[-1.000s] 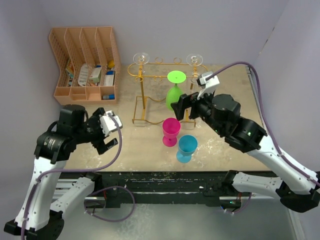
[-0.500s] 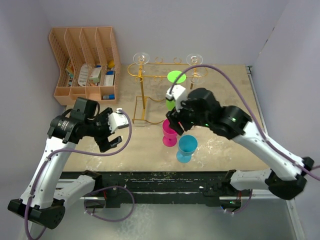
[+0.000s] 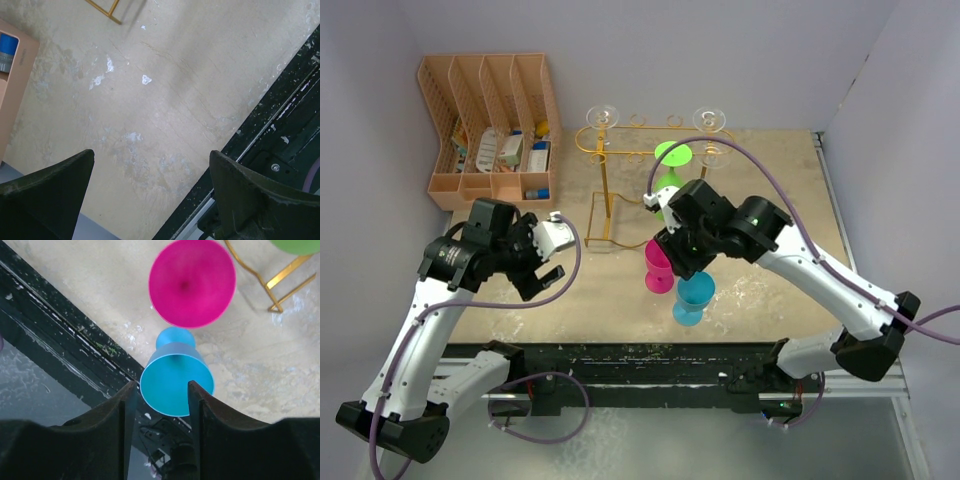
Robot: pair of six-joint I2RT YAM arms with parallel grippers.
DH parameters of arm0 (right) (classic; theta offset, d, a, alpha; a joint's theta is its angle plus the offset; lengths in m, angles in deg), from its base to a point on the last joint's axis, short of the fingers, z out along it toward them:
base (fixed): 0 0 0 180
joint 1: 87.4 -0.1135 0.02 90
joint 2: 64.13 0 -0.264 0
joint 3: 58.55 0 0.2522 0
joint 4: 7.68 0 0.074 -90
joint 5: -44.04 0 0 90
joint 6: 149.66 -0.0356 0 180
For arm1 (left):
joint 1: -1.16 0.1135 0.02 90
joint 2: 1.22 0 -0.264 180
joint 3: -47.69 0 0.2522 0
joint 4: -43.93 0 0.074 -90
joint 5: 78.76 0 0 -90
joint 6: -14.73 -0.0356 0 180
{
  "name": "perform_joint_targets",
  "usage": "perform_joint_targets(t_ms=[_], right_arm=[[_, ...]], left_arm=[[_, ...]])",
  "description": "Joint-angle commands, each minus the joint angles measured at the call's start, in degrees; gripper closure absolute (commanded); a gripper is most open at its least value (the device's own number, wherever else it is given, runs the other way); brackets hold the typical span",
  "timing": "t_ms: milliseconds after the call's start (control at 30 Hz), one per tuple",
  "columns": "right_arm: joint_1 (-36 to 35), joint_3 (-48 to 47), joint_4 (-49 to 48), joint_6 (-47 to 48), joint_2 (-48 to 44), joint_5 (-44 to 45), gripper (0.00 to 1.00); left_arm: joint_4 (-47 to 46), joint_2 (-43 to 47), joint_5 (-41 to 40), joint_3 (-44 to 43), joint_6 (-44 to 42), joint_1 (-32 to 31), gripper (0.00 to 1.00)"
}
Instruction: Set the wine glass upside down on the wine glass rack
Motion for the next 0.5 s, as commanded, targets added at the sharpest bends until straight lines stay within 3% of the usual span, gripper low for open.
perform_joint_targets(t_ms=[0, 467], right_arm=[[-0.1, 0.8, 7.2, -7.2, 3.4, 3.7, 0.51], [-0.8, 10.5, 1.0, -11.3, 1.4, 1.5, 0.50]], left_arm=[[-3.1, 0.8, -0.8, 0.5, 2.1, -0.2, 0.00], [-5.6, -0.7, -0.6, 1.4, 3.3, -0.2, 0.00]])
